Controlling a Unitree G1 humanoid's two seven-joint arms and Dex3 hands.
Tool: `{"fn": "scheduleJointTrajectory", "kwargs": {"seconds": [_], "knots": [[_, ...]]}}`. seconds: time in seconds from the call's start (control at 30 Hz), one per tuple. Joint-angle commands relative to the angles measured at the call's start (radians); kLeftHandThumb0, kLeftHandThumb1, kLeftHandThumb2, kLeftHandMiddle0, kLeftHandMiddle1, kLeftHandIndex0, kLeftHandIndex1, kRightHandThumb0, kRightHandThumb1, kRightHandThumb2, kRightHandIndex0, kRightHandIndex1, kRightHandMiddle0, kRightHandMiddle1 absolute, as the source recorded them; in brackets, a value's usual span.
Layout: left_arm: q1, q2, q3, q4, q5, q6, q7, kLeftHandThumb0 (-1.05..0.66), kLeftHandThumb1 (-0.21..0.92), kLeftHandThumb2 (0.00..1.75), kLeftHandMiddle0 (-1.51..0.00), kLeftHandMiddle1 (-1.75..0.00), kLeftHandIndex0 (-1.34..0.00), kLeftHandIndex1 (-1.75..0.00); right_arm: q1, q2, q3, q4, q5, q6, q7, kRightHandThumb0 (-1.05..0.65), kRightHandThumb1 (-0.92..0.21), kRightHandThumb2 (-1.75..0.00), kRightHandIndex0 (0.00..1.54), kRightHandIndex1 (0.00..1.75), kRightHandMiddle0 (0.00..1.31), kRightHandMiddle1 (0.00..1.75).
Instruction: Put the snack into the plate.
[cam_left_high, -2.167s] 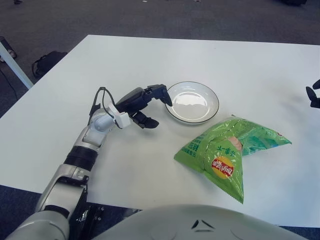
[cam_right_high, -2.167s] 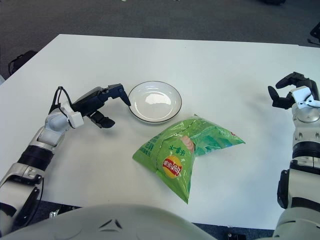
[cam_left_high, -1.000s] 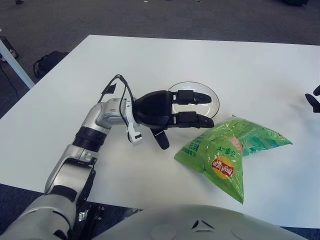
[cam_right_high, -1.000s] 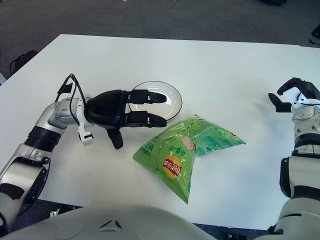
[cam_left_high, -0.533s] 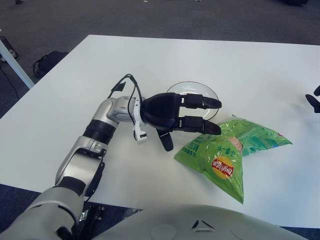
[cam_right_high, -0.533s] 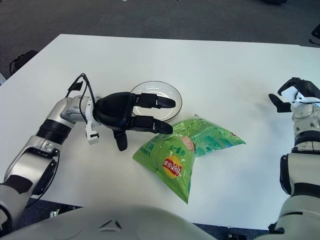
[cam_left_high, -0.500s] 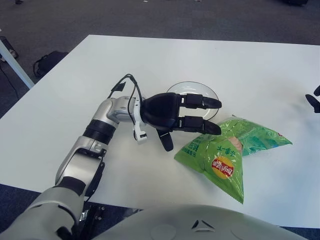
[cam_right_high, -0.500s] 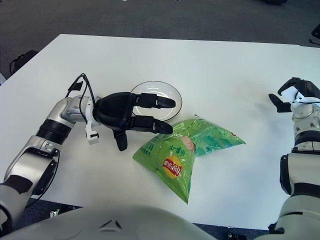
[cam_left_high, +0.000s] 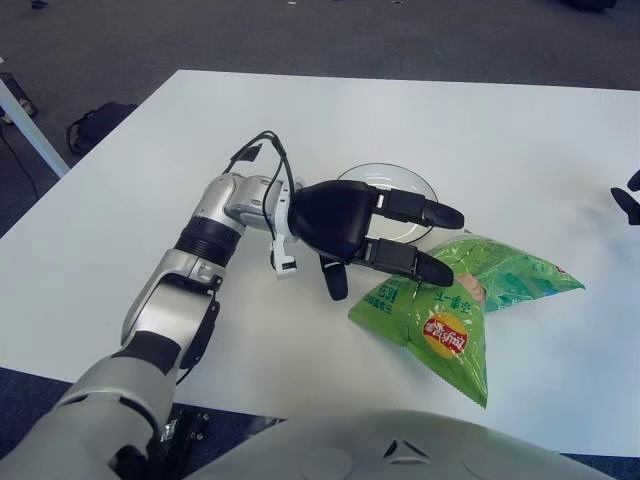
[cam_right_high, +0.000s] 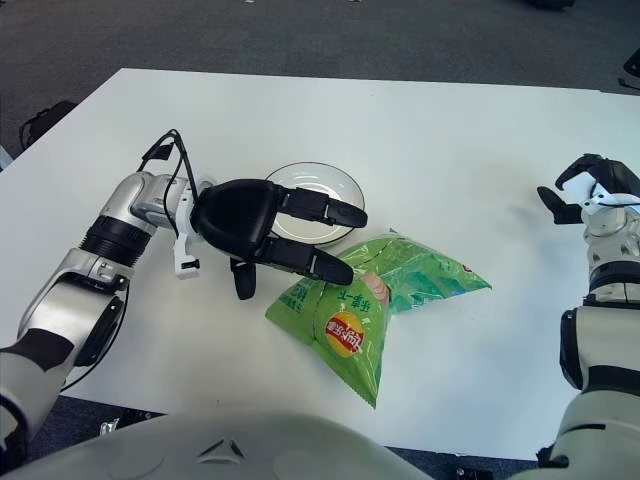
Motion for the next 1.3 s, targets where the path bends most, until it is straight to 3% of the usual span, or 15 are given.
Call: {"fn": "scheduleJointTrajectory", "kwargs": {"seconds": [0.0, 0.3, 0.7, 0.97, 1.1, 1.27], "knots": [[-0.038, 0.024, -0.037, 0.01, 0.017, -0.005, -0.013, -0.58, 0.92, 0.76, -0.09, -0.08, 0.0, -0.37, -0.002, -0.012, -0.007, -0.018, 0.007, -0.004, -0.014, -0.46, -0.36, -1.26, 1.27, 1.75, 0.58, 1.75], [-0.09, 0.012, -0.137, 0.056, 0.047, 0.024, -0.055, -0.6, 0.92, 0.68, -0.06, -0.04, 0.0, -0.3, -0.018, -0.024, -0.006, -0.013, 0.005, -0.011, -0.008, -0.48, -0.33, -1.3, 1.27, 1.75, 0.6, 1.75], [-0.116, -0.015, -0.175, 0.103, 0.133, 0.082, -0.04, -0.64, 0.9, 0.61, -0.07, -0.03, 0.0, -0.21, -0.032, -0.027, -0.012, -0.018, 0.011, -0.018, 0.0, -0.48, -0.32, -1.31, 1.27, 1.75, 0.61, 1.75], [-0.183, -0.029, -0.189, 0.141, 0.265, 0.109, 0.044, -0.66, 0.92, 0.63, -0.09, -0.03, 0.0, -0.24, -0.033, -0.024, -0.008, -0.069, 0.007, -0.013, 0.011, -0.49, -0.3, -1.33, 1.27, 1.75, 0.63, 1.75], [-0.261, -0.065, -0.257, 0.221, 0.361, 0.205, 0.126, -0.65, 0.92, 0.71, -0.1, -0.04, 0.0, -0.28, -0.025, -0.021, -0.027, -0.092, 0.029, -0.025, 0.026, -0.49, -0.3, -1.33, 1.27, 1.75, 0.63, 1.75], [-0.327, -0.084, -0.314, 0.266, 0.387, 0.261, 0.2, -0.64, 0.92, 0.75, -0.1, -0.03, 0.0, -0.31, -0.043, -0.017, -0.032, -0.073, 0.029, -0.046, 0.028, -0.49, -0.31, -1.33, 1.27, 1.75, 0.62, 1.75]]}}
